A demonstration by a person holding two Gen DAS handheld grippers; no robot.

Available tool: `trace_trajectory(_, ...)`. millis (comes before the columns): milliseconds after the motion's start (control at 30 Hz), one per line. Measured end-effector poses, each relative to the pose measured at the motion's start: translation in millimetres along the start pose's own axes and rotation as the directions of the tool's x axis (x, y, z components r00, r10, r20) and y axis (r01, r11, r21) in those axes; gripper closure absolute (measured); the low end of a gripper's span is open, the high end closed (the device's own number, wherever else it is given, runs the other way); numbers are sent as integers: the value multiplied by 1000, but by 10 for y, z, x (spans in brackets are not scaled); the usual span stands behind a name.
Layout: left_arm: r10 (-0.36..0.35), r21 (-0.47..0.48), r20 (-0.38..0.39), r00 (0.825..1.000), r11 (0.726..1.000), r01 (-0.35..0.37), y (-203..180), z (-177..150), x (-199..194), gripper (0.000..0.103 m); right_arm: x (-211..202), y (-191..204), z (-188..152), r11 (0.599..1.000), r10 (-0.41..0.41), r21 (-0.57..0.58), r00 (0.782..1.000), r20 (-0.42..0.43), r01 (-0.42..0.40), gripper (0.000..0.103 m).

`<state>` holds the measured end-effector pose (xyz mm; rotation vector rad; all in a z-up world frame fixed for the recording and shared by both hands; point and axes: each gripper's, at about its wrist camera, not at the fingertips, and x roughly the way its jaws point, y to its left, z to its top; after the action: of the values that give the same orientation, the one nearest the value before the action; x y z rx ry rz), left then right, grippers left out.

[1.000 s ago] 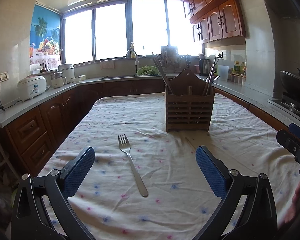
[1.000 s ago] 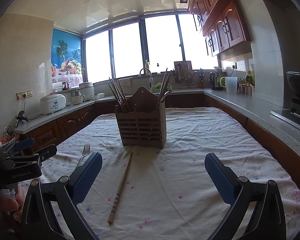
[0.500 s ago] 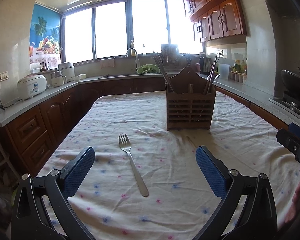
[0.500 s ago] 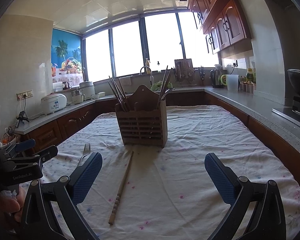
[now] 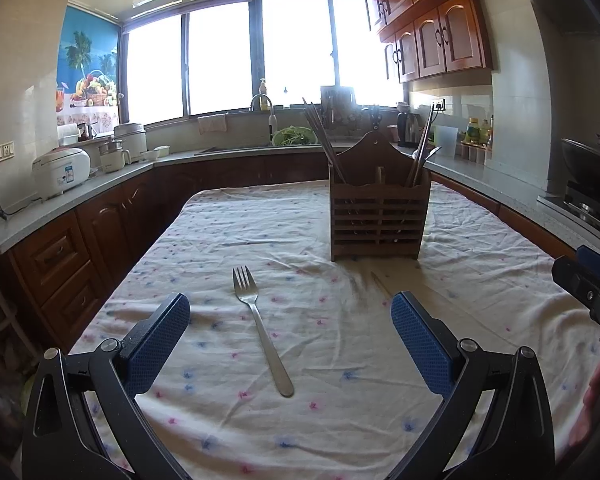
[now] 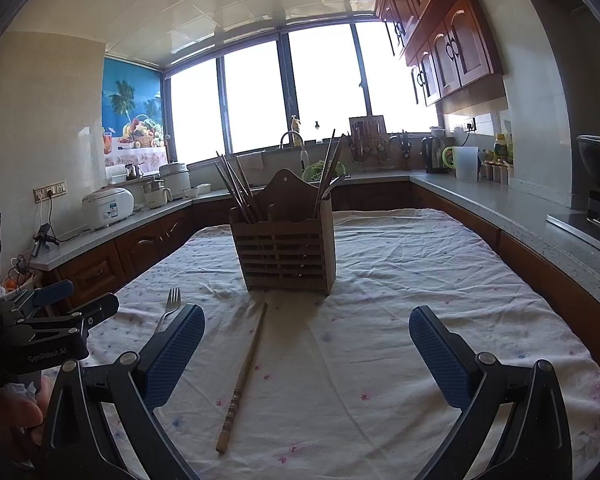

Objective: Organize utensils

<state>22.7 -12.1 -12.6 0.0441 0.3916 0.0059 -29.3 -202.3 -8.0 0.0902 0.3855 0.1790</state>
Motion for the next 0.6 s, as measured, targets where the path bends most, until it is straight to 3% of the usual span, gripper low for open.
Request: trace_trajectory(600,-1,-1,3,1000,1000,1,-3,32,-18,0,-6,-23,14,1000,5,8,1000,10,-5,0)
